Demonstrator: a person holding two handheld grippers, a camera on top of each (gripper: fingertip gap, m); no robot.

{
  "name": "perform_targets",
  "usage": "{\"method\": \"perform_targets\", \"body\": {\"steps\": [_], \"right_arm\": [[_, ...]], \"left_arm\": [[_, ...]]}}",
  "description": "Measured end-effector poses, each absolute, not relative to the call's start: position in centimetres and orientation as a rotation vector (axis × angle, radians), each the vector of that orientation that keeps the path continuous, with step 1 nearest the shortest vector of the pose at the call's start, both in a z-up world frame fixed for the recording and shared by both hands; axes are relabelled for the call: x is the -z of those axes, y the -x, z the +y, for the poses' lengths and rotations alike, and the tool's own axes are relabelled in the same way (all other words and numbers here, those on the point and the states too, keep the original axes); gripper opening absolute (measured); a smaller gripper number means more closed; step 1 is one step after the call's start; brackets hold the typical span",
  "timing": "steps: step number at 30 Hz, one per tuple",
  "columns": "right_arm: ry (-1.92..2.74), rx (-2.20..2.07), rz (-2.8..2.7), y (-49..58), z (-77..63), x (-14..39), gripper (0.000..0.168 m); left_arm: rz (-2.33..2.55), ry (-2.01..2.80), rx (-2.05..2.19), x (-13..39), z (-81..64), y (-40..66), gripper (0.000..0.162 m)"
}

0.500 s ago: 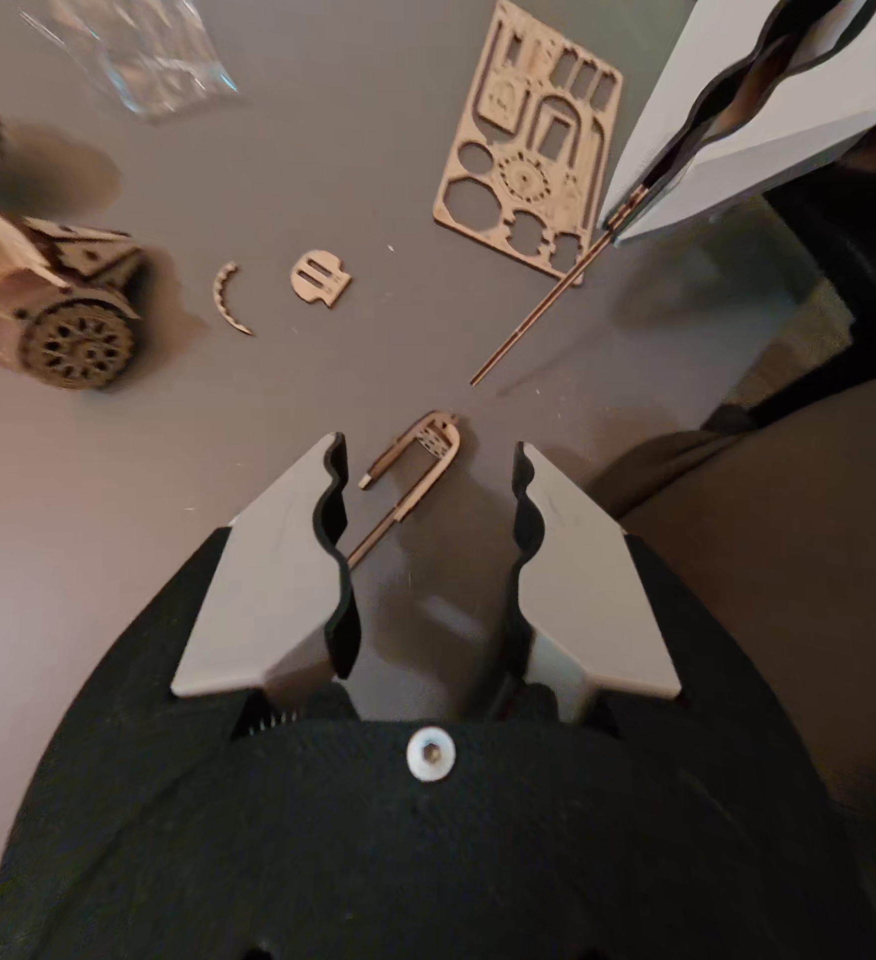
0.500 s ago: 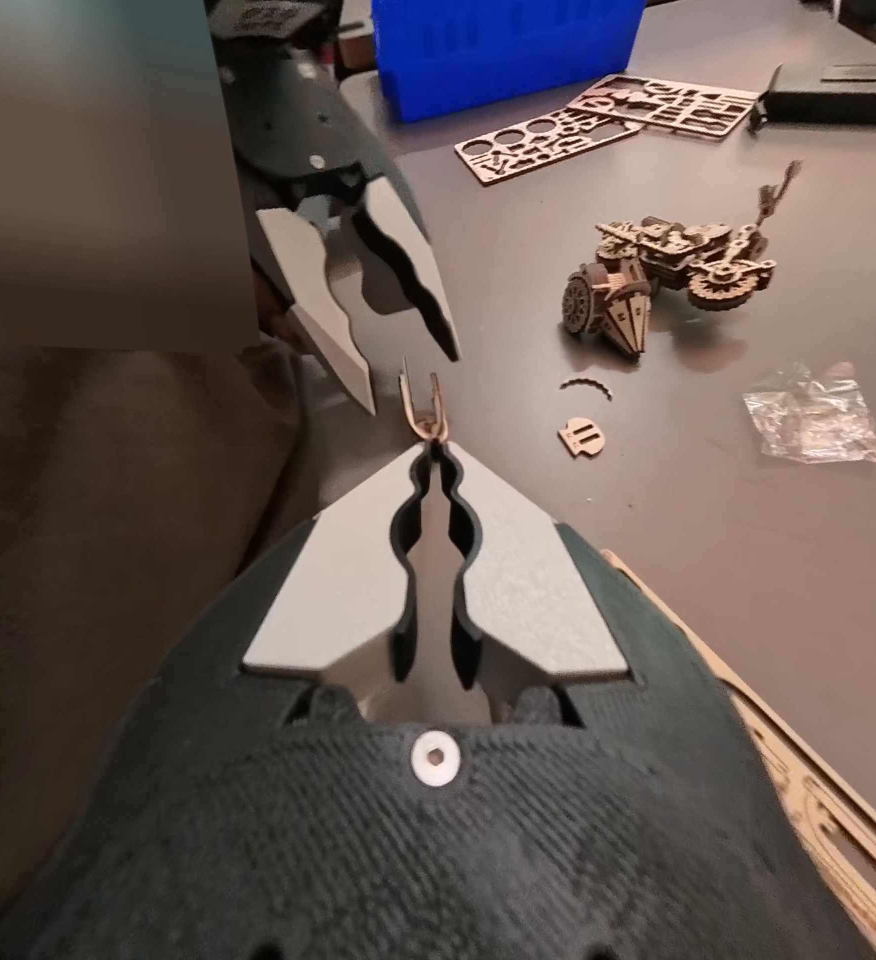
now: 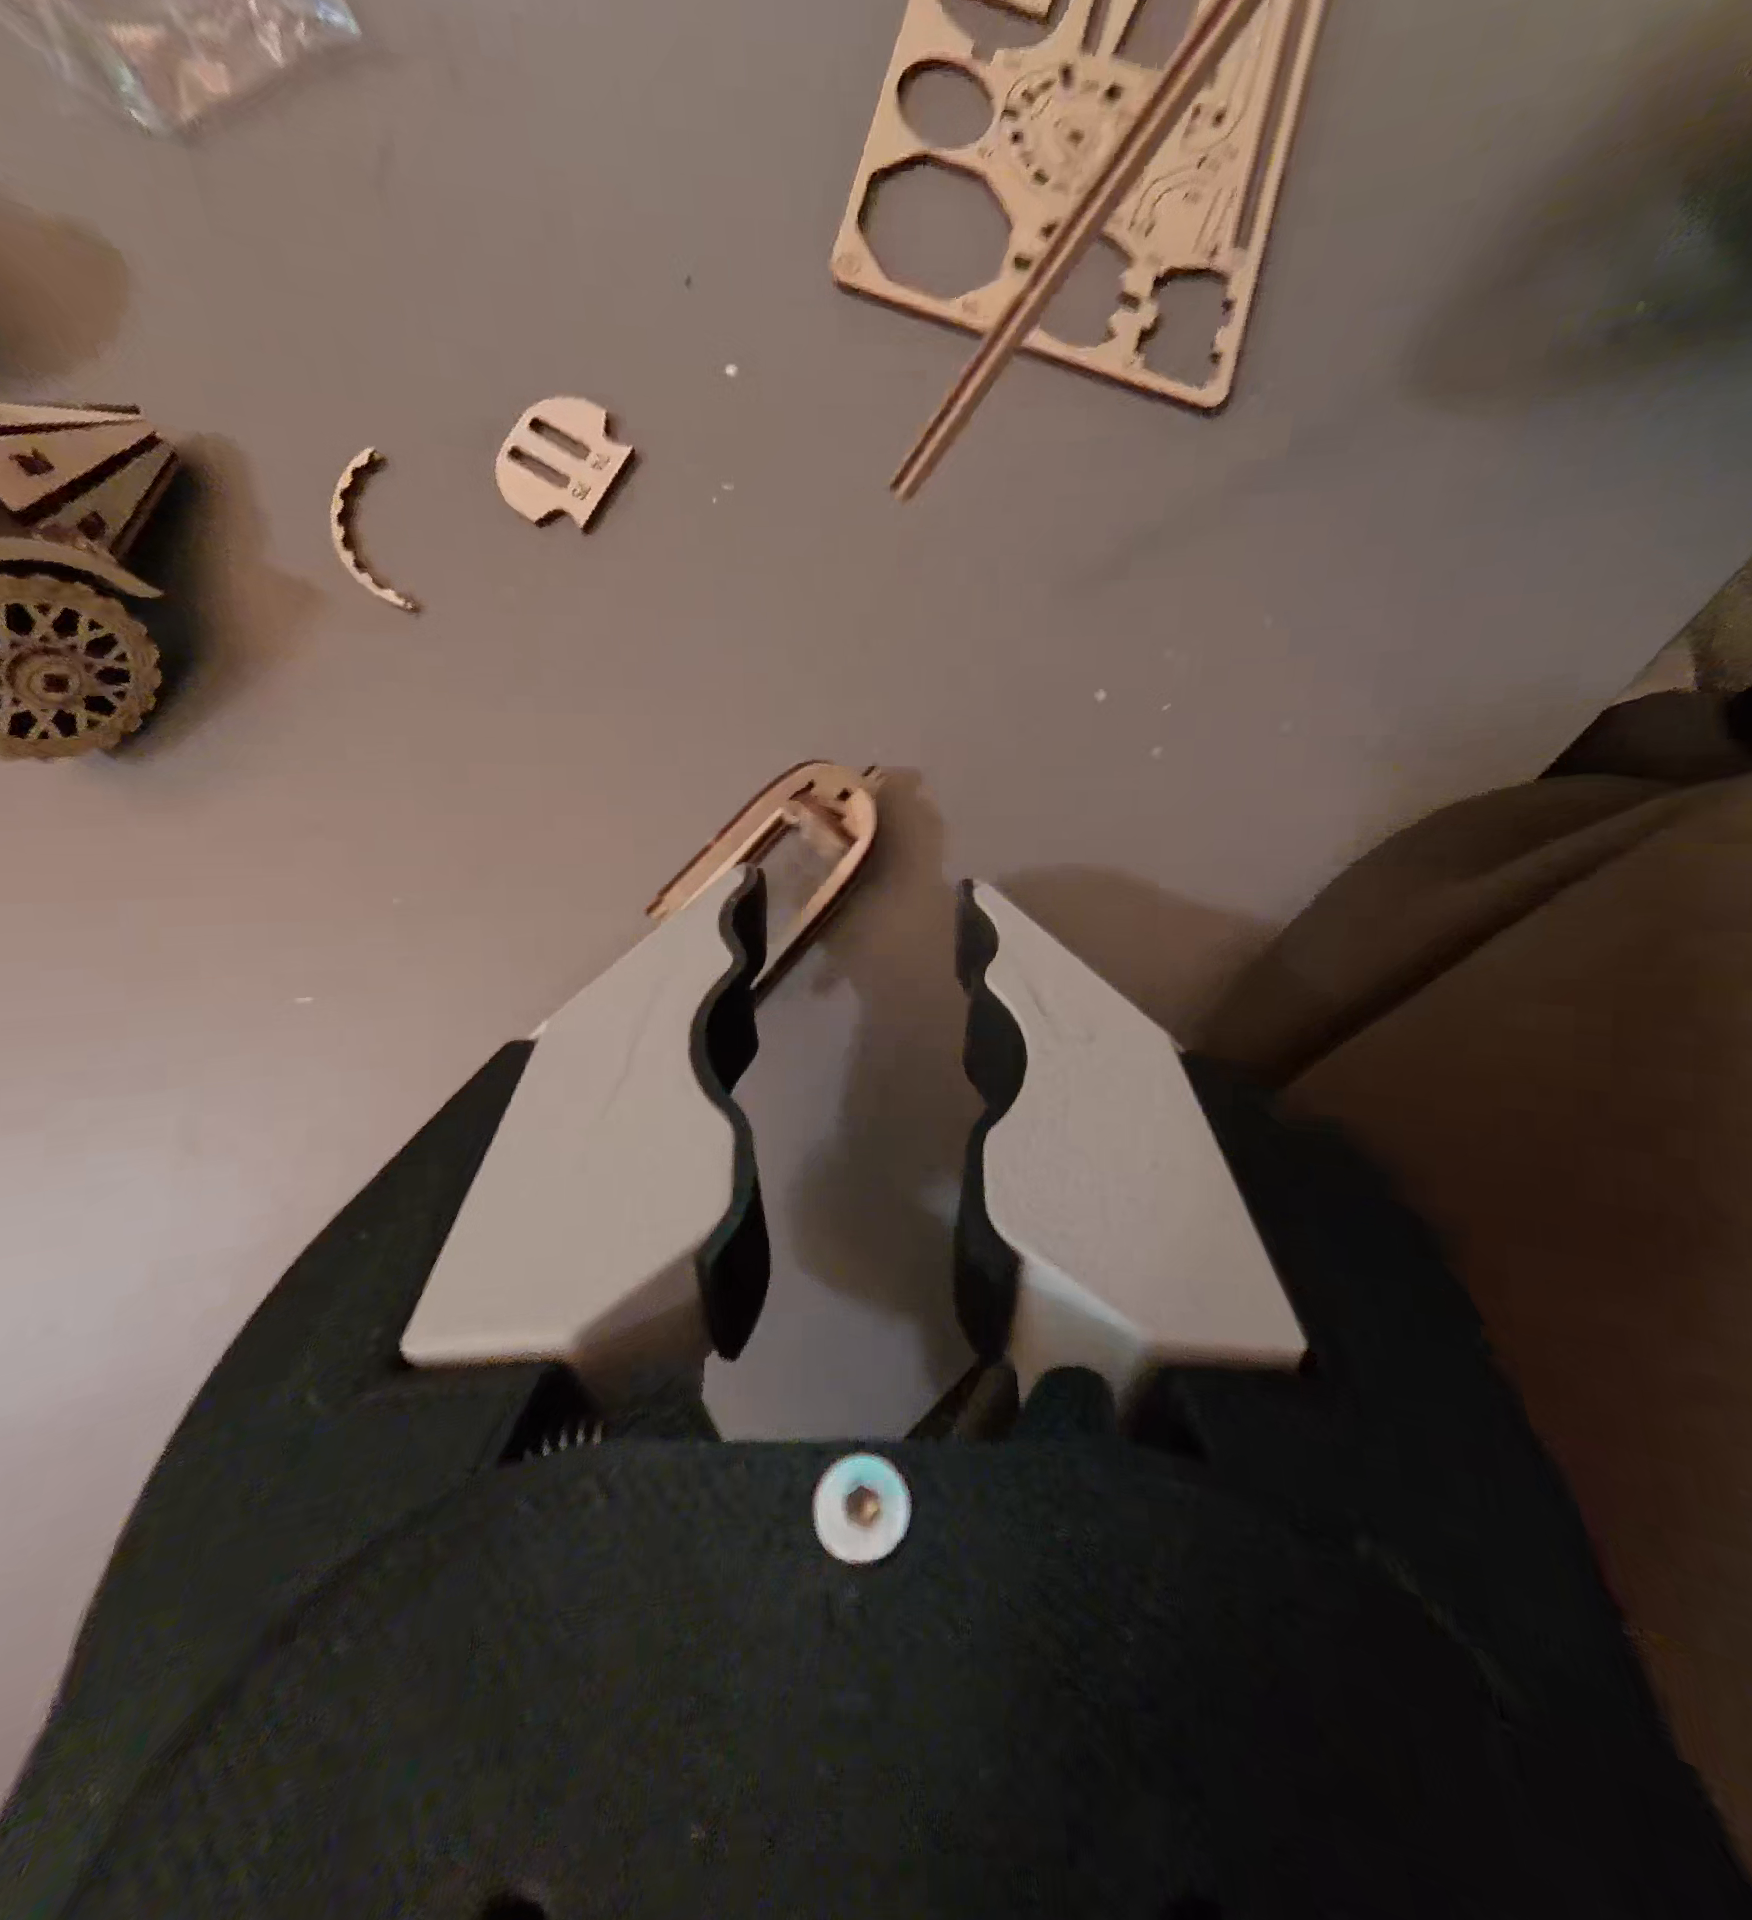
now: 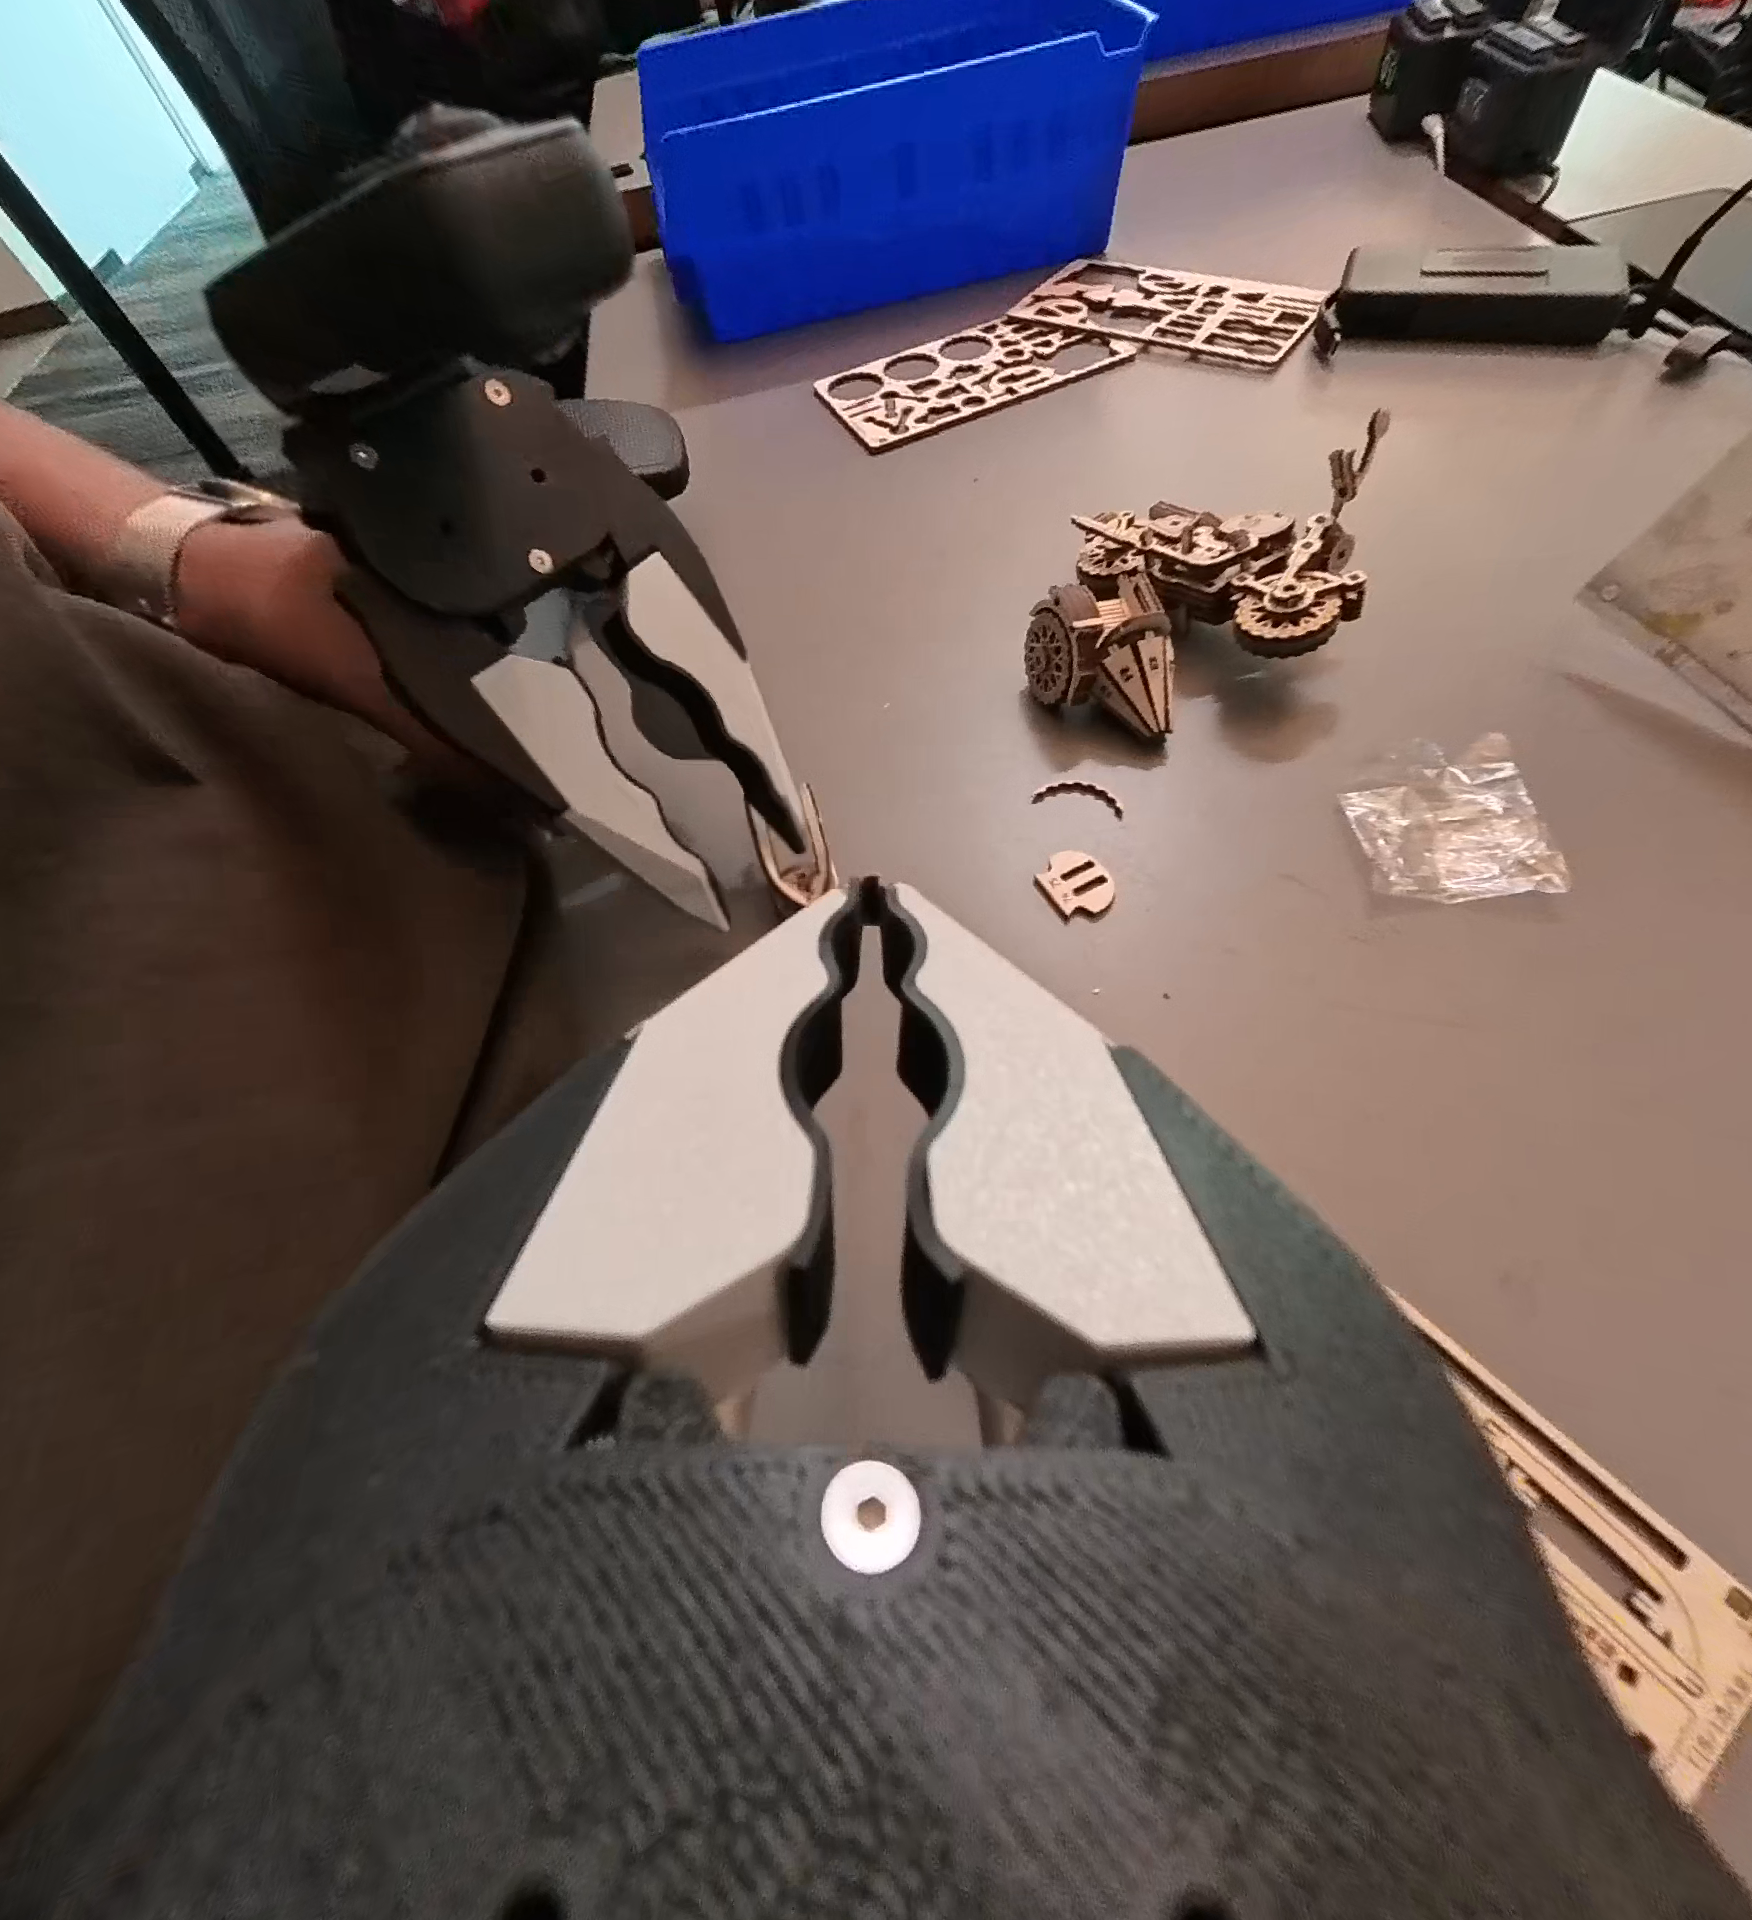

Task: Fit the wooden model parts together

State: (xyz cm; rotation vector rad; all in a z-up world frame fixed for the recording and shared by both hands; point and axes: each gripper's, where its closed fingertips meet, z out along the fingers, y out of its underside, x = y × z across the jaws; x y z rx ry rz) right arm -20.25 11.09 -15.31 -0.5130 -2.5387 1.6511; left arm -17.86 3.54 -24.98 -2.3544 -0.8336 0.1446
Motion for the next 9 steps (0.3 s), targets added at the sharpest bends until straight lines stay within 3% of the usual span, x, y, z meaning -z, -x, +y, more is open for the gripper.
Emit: {"method": "perform_targets", "body": {"steps": [9], "right_arm": [[0.525, -1.653, -2.526, 20.4, 11.4, 15.0, 0.001]], "left_arm": [[-0.913, 2.437, -0.258, 24.9, -0.6, 20.4, 0.042]]}}
